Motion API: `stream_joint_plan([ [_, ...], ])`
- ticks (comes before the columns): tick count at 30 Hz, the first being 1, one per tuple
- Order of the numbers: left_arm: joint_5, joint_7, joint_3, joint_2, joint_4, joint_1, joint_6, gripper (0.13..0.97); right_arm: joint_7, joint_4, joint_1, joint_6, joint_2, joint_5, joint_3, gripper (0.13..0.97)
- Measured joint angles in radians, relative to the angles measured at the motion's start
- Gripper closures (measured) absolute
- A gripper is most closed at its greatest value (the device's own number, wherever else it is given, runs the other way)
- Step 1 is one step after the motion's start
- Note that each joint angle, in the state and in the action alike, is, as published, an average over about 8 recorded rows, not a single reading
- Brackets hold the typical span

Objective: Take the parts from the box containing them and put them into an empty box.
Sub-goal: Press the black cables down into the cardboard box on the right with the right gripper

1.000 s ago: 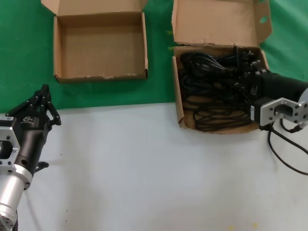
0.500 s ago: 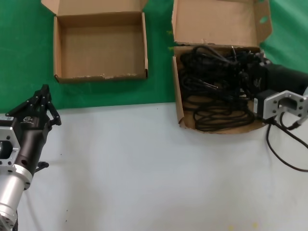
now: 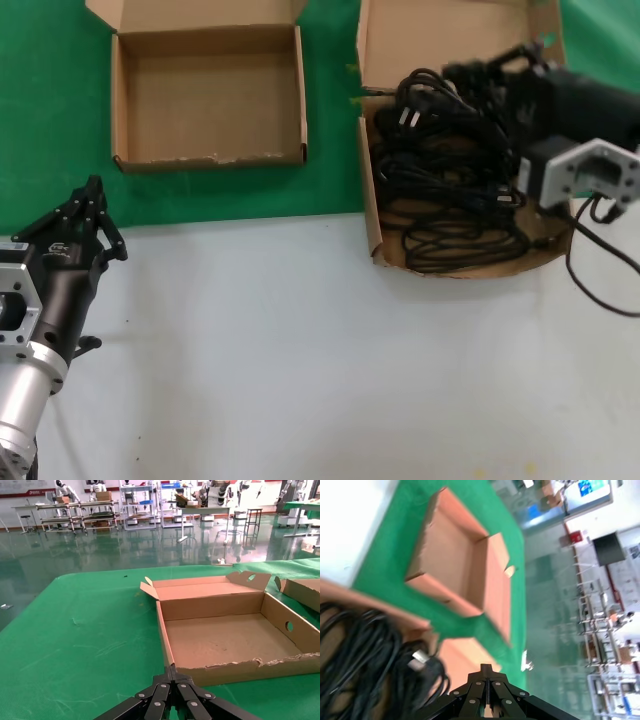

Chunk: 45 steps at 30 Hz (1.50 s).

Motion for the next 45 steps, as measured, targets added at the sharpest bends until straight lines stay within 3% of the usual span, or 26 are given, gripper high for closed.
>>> stream_joint_plan([
  [11, 0.000, 0.000, 0.000, 0.000, 0.000, 0.000, 0.000, 0.952, 0.125, -0.038, 0.051, -0.081, -0.062, -0.168, -0.020, 0.938],
  [21, 0.000, 0.000, 0.000, 0.000, 0.000, 0.000, 0.000, 0.952, 0.167, -0.150, 0.087, -0.101, -0.094, -0.216, -0.030, 0.918],
  [30, 0.000, 0.000, 0.000, 0.000, 0.000, 0.000, 0.000, 0.952, 0.189, -0.217, 0.108, -0.111, -0.100, -0.237, -0.034, 0.827],
  [38, 0.000, 0.000, 0.000, 0.000, 0.000, 0.000, 0.000, 0.952, 0.188, -0.278, 0.130, -0.097, -0.119, -0.233, -0.041, 0.670],
  [45, 0.000, 0.000, 0.000, 0.000, 0.000, 0.000, 0.000, 0.952, 0.175, -0.322, 0.146, -0.066, -0.137, -0.212, -0.044, 0.642],
])
